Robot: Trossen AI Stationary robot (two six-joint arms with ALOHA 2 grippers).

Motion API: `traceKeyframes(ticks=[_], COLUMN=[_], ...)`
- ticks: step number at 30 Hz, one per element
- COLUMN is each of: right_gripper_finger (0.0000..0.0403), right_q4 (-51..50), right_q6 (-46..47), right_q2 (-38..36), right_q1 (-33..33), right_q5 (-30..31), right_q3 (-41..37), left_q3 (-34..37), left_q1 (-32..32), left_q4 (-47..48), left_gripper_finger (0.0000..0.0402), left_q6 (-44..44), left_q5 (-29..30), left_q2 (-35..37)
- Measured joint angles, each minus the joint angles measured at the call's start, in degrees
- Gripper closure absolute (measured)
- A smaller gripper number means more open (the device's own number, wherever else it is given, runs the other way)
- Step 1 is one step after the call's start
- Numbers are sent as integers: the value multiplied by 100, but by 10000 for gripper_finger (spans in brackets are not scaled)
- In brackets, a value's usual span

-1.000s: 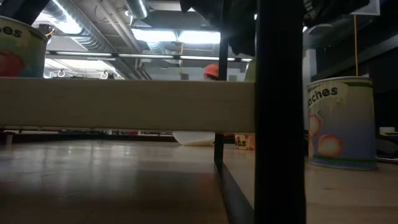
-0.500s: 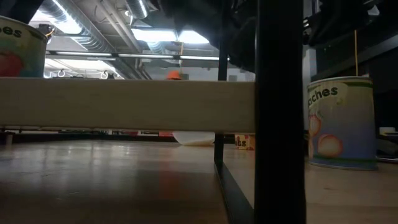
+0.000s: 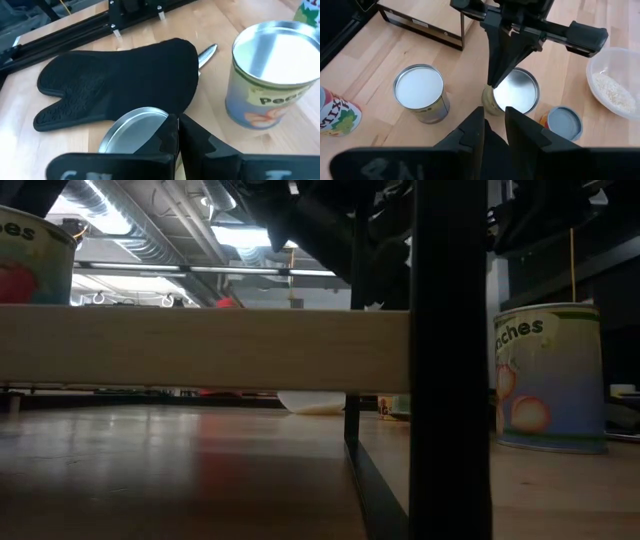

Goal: Pick and place cans onto a shelf
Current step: Put the green canned pear on the shelf

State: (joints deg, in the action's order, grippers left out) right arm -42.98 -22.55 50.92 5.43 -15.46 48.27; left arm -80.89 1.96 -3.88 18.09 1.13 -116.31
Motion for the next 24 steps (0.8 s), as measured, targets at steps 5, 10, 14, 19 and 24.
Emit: traceKeyframes(ticks=[5,10,14,19,24], right_gripper_finger=[320,320,320,320,320], right_q4=[0,-2,-2,-2,-4], right_q6=[0,0,0,0,0], right_q2=[0,0,0,0,0], right_q1=[2,2,1,1,2], right_q5=[0,-2,-3,-4,-4], right_q3=[0,0,0,0,0], left_q3=[1,5,5,5,5], left_q1=[2,2,2,2,2], left_q4=[24,41,41,39,20], left_gripper_finger=[394,374,354,332,317], left_q6=[44,46,44,44,41], left_q5=[-4,-40,-59,-59,-51], left_q2=[0,0,0,0,0])
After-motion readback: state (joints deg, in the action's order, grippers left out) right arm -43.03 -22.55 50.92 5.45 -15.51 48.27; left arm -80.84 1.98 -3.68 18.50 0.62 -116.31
